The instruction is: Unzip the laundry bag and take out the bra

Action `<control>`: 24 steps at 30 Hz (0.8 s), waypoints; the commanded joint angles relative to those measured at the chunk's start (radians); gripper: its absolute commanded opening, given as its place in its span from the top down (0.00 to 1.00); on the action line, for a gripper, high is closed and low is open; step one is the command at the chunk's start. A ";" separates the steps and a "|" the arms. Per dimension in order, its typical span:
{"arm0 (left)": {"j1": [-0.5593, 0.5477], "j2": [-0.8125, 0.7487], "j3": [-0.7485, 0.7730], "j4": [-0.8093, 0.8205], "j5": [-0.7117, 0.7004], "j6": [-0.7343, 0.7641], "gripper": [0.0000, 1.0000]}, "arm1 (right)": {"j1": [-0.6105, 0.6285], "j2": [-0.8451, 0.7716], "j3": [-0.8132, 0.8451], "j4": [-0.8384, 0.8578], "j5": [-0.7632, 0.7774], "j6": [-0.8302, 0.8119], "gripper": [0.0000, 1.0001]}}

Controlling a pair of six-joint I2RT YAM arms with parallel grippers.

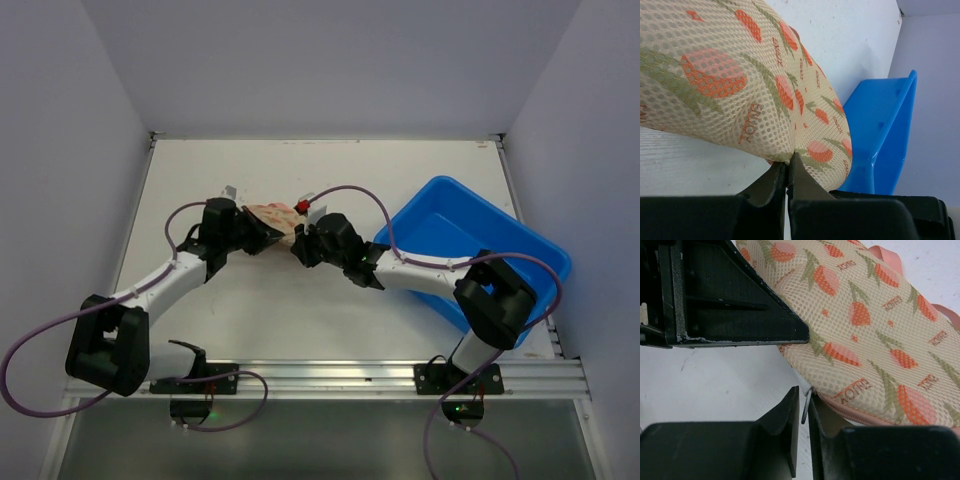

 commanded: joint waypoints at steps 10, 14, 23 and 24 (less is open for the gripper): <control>0.013 -0.035 0.067 -0.071 -0.016 0.088 1.00 | -0.033 -0.081 -0.062 -0.002 0.013 -0.050 1.00; 0.035 -0.034 0.072 -0.091 -0.016 0.120 1.00 | -0.060 -0.119 -0.092 -0.030 0.004 -0.053 1.00; 0.104 0.000 0.089 -0.114 0.004 0.242 1.00 | -0.131 -0.210 -0.155 -0.171 -0.003 -0.030 1.00; 0.112 0.021 0.095 -0.115 0.007 0.258 1.00 | -0.133 -0.218 -0.155 -0.185 -0.023 -0.032 1.00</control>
